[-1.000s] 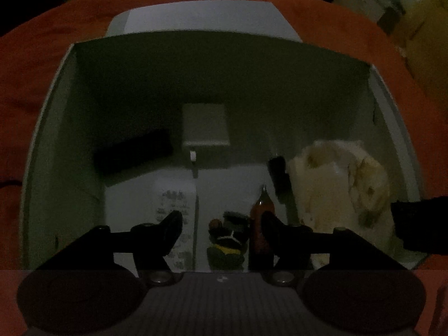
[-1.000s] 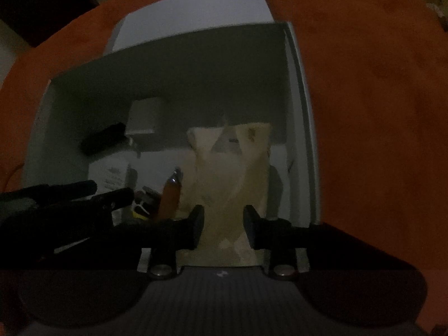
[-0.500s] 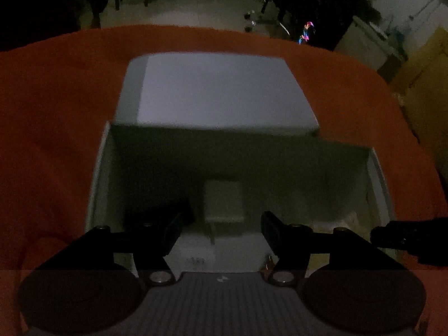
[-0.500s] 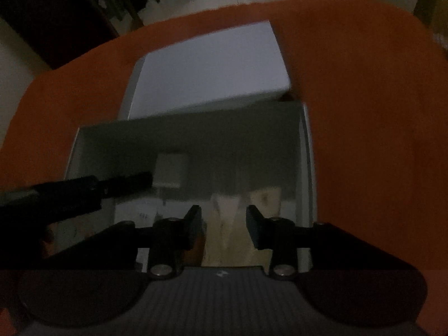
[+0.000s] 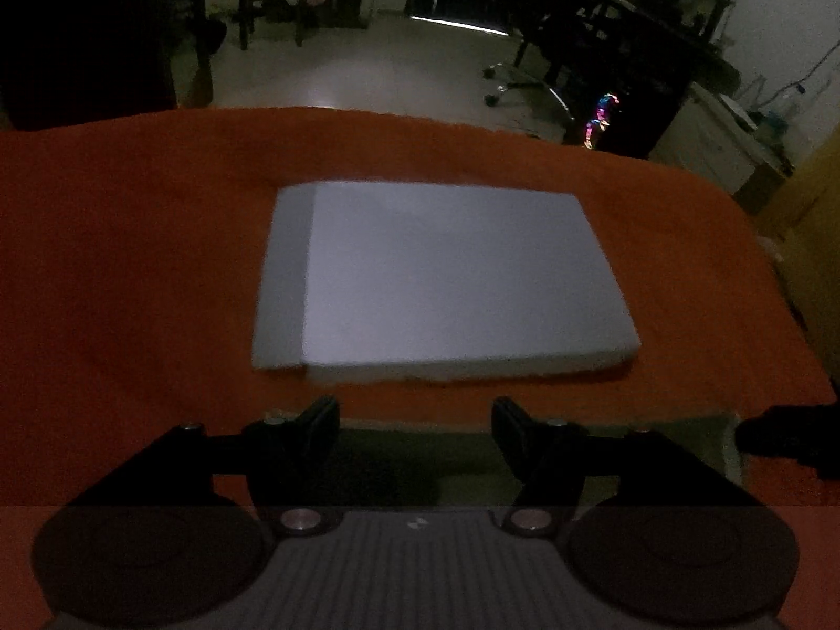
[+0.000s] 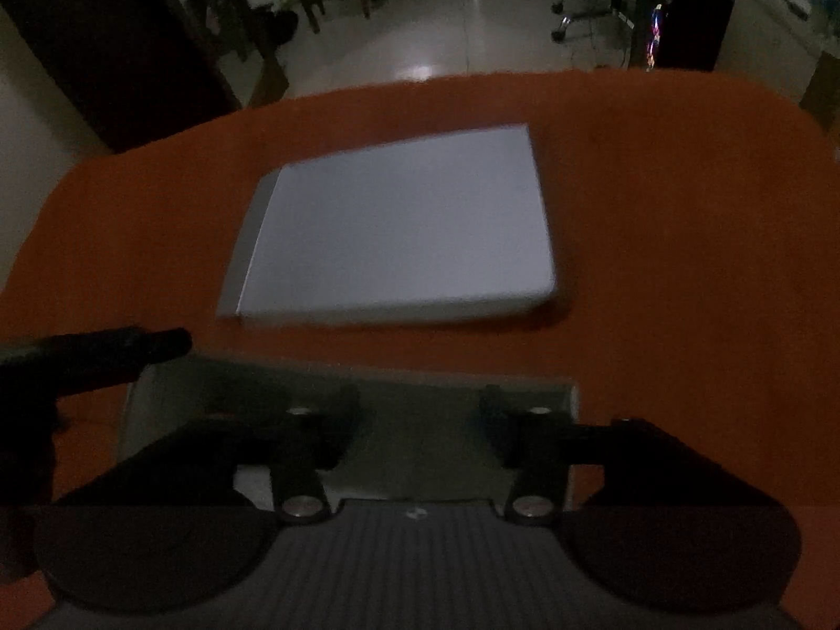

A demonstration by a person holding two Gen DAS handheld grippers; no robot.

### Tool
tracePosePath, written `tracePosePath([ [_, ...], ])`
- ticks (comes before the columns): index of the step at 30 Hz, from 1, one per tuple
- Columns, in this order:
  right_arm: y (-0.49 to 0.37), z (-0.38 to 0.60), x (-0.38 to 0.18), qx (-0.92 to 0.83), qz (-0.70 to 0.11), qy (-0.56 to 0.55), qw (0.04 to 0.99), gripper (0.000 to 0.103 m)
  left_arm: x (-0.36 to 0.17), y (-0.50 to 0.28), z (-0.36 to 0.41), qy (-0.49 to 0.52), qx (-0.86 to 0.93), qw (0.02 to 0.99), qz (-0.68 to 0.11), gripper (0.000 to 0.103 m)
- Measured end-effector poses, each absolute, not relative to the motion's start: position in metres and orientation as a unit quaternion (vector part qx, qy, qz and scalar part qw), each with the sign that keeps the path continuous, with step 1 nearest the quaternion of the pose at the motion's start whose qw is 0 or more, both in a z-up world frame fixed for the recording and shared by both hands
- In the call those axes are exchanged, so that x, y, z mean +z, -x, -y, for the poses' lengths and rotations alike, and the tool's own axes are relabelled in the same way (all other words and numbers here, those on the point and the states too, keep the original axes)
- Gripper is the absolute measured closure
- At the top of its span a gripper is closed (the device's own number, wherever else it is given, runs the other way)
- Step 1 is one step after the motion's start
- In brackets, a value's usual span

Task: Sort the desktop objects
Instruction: 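Raise both open tools out of the box toward the white lid, then close both tools on the edge of the white lid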

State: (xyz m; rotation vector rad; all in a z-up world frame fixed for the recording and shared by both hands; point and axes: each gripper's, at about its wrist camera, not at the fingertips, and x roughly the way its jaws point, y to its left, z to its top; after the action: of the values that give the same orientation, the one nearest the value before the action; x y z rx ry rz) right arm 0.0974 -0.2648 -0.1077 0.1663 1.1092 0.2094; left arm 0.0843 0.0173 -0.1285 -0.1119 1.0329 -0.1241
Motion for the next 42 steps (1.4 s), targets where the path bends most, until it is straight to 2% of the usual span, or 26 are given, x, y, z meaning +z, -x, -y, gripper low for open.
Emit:
tracePosePath([
  [3,-0.117,0.27,-0.106,0.101,-0.515,-0.075,0.848,0.037,-0.135,-0.103,-0.028,0.049,-0.046,0.866,-0.495,0.042],
  [5,-0.132,0.273,-0.112,0.107,-0.517,-0.072,0.846,0.029,-0.142,-0.12,-0.035,0.043,-0.045,0.863,-0.502,0.042],
  [13,-0.193,0.288,-0.138,0.096,-0.525,-0.061,0.844,0.028,-0.16,-0.172,-0.053,0.02,-0.059,0.853,-0.519,0.042],
  [15,-0.205,0.291,-0.144,0.093,-0.526,-0.068,0.843,0.027,-0.167,-0.181,-0.056,0.023,-0.058,0.851,-0.522,0.039],
  [17,-0.218,0.293,-0.152,0.097,-0.533,-0.077,0.837,0.018,-0.175,-0.19,-0.058,0.012,-0.053,0.85,-0.525,0.038],
  [21,-0.24,0.294,-0.166,0.11,-0.535,-0.072,0.835,0.014,-0.193,-0.208,-0.063,-0.002,-0.049,0.846,-0.532,0.037],
  [23,-0.249,0.295,-0.173,0.108,-0.53,-0.062,0.839,0.01,-0.199,-0.217,-0.066,-0.004,-0.048,0.849,-0.526,0.023],
  [25,-0.261,0.298,-0.182,0.097,-0.527,-0.059,0.843,0.008,-0.205,-0.224,-0.069,-0.005,-0.044,0.854,-0.518,0.016],
  [31,-0.3,0.319,-0.214,0.081,-0.516,-0.074,0.85,0.004,-0.23,-0.252,-0.072,-0.016,-0.043,0.857,-0.513,0.008],
  [36,-0.326,0.327,-0.243,0.112,-0.528,-0.096,0.836,0.002,-0.249,-0.271,-0.072,-0.024,-0.036,0.858,-0.511,0.008],
  [42,-0.342,0.324,-0.266,0.113,-0.541,-0.069,0.831,0.0,-0.268,-0.29,-0.084,-0.008,-0.03,0.857,-0.514,0.005],
])
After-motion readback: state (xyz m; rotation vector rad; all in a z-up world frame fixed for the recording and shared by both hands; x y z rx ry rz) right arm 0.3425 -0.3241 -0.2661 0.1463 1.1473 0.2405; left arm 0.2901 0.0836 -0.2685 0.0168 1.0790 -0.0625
